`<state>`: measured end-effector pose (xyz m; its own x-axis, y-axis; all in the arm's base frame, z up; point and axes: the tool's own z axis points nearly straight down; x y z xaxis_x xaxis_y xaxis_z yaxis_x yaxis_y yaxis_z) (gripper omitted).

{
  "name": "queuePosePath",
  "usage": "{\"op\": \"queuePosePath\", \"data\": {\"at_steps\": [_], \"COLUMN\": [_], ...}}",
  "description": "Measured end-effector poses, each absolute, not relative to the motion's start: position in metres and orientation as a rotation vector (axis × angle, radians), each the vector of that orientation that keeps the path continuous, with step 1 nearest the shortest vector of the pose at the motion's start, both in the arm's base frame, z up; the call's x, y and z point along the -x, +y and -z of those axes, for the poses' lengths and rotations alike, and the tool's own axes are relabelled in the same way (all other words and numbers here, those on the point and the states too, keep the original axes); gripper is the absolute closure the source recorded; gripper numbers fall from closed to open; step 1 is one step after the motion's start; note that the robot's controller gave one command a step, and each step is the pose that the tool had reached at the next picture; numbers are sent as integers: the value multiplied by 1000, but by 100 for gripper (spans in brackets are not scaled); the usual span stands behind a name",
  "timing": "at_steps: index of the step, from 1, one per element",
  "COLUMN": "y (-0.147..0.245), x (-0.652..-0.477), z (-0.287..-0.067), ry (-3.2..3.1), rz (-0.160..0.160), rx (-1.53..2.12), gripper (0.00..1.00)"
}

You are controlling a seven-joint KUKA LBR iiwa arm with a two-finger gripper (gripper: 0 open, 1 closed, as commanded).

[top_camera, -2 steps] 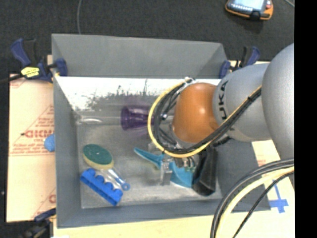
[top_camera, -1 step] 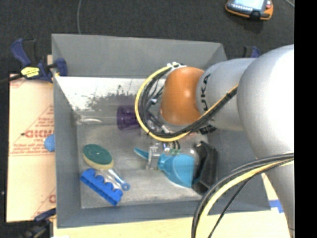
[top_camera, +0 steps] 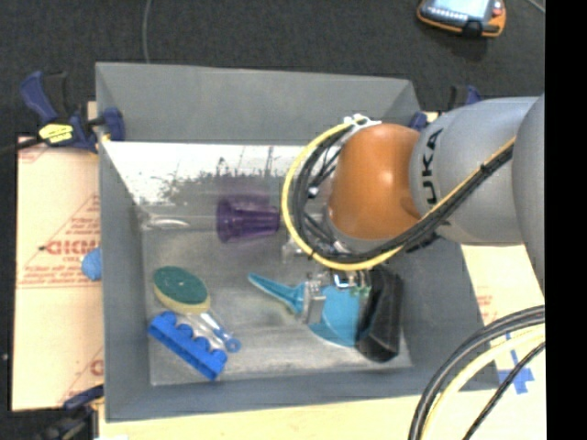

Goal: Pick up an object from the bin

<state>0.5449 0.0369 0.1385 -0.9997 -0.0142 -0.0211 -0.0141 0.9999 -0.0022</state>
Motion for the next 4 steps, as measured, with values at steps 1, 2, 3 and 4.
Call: {"op": "queuePosePath", "data": {"at_steps": [1,2,3,4], "y": [27,32,-42,-42], "x": [-582,-551,-491,-491], "z": [-74,-71,-71,-71], "ry": [3131,3111,3112,3112], "rz": [0,-1,-1,-1], "rx": [-81,-61,-205,-205], "gripper": [0,0,100,100]}}
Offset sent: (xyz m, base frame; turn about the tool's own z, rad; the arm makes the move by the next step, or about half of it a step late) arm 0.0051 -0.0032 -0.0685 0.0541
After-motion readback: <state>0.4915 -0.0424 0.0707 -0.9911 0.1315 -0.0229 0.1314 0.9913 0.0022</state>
